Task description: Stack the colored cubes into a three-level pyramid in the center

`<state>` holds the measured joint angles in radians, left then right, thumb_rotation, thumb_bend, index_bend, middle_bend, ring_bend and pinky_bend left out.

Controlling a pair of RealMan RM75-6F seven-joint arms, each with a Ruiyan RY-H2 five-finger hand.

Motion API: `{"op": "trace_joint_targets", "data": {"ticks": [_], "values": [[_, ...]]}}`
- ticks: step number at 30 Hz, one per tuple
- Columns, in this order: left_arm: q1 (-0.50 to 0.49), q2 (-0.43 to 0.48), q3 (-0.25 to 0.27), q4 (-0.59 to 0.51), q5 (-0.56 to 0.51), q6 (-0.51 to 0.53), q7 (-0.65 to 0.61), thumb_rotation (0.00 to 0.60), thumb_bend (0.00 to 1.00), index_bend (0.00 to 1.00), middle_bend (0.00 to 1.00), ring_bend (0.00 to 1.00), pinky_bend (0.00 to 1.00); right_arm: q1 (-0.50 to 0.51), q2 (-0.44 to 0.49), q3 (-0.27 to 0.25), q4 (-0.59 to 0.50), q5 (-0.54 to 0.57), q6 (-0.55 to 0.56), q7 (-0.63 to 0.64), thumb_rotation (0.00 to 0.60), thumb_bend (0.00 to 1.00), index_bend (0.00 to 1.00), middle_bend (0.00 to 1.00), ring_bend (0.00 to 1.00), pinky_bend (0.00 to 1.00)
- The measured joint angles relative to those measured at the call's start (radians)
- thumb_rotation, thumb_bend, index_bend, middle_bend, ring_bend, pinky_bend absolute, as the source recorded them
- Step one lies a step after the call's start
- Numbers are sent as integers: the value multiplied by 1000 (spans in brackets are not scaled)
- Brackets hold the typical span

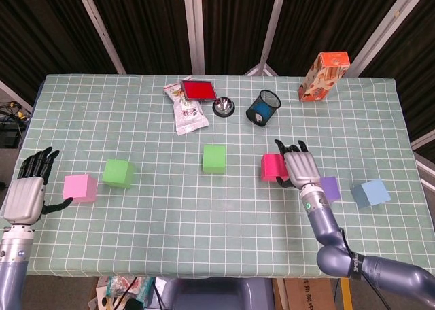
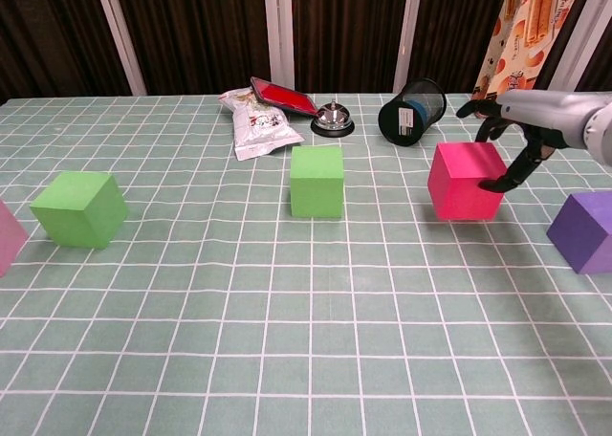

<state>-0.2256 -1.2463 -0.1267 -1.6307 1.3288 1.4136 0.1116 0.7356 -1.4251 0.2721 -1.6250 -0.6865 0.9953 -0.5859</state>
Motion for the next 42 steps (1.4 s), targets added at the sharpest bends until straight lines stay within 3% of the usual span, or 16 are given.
{"op": "trace_joint_targets", "data": {"ticks": [9, 19, 42], "values": [[-2, -4, -7, 5, -16, -10, 13, 600, 77, 0, 0, 0, 11, 87, -36, 11, 112, 79, -82, -8, 600, 335, 0, 393, 194, 0], [-8, -9, -16, 8, -37, -29, 19, 600, 77, 0, 0, 0, 11, 146, -98, 15, 178, 171, -93, -8, 600, 335, 0, 393, 193, 0], [-13, 1, -25, 7, -55, -52, -3, 600, 77, 0, 0, 0, 11, 205, -170, 9, 218, 160, -63, 12, 600, 335, 0, 393, 193, 0]]}}
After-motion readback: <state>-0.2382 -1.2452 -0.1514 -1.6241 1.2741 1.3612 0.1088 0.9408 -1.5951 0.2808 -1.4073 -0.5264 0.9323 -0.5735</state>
